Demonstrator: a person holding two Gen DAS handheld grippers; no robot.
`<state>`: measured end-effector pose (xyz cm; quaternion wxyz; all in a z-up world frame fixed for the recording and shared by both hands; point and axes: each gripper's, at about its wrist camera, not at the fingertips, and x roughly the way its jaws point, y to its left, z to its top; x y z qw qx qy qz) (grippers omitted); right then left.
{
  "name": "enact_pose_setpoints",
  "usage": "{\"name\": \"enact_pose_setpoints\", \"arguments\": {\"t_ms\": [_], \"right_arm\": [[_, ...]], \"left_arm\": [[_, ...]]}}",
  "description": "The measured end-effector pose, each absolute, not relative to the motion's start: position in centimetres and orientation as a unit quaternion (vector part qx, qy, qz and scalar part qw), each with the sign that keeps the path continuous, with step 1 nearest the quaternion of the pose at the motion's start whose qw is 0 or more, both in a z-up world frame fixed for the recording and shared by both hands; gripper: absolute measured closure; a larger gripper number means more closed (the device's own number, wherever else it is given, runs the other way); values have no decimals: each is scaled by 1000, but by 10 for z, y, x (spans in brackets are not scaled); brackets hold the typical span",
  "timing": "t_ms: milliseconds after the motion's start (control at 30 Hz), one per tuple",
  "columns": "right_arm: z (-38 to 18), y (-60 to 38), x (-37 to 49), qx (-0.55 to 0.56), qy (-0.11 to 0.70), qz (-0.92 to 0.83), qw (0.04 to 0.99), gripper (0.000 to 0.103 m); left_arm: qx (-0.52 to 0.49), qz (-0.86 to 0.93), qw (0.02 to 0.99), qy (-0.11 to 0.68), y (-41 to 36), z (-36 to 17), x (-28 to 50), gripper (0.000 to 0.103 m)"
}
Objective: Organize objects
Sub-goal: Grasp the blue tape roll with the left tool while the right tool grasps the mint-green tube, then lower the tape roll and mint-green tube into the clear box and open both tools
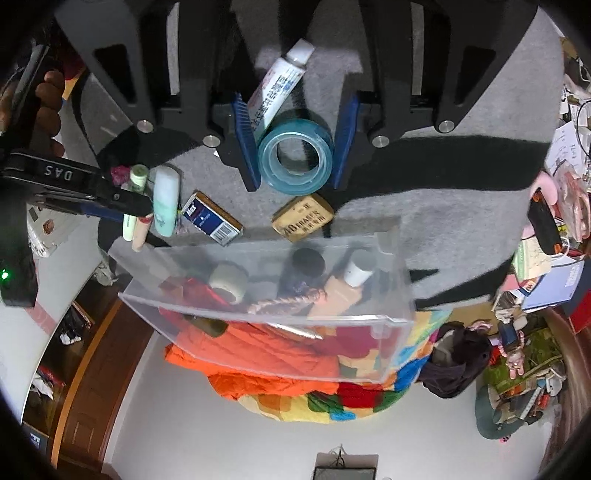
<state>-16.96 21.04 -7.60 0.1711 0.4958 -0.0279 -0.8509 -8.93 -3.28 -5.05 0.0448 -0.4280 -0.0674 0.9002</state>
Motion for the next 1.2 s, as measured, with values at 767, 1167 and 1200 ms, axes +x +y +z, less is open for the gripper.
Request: {"name": "enact_pose_setpoints", "arguments": {"t_ms": [767, 1167, 1200], "right_arm": [[-43, 277, -144, 447, -42, -880, 154, 89], [13, 254, -140, 372, -34, -909, 186, 89], [17, 252, -141, 367, -34, -910, 189, 89]], "left_arm": [[-368, 928, 43, -50, -24, -2, -74, 64], [-332, 941, 48, -52, -25, 25, -88, 64], [-329, 942, 49, -53, -25, 27, -91, 64]]}}
